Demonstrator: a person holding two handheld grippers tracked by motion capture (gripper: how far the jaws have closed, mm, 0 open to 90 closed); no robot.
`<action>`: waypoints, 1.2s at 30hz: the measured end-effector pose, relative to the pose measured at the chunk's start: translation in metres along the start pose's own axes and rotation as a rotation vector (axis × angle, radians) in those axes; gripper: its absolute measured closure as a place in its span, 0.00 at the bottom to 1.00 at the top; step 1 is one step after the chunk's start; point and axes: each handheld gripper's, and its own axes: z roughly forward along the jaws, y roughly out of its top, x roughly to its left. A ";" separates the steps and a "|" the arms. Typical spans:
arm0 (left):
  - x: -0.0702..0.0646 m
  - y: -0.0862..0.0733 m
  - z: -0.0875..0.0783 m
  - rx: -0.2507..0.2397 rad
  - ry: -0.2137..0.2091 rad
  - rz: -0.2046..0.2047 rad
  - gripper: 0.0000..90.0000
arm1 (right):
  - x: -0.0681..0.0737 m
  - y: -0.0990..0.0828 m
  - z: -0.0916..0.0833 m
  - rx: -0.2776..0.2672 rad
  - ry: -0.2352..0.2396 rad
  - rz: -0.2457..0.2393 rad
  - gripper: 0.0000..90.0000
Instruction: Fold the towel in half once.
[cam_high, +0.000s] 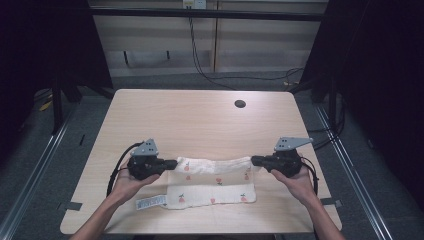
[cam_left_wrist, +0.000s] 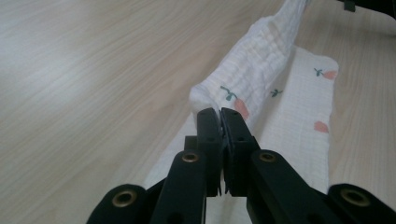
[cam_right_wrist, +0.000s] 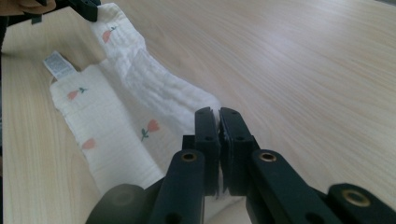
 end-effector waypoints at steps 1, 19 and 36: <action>-0.003 -0.001 -0.001 0.015 0.003 0.021 0.97 | 0.001 -0.001 -0.001 0.002 0.004 0.001 0.96; -0.023 -0.038 0.014 0.110 -0.057 0.008 0.95 | 0.014 -0.042 0.007 0.129 0.032 0.010 0.94; -0.033 -0.042 0.000 0.110 -0.109 0.020 0.88 | 0.037 -0.057 0.004 0.162 0.060 -0.001 0.86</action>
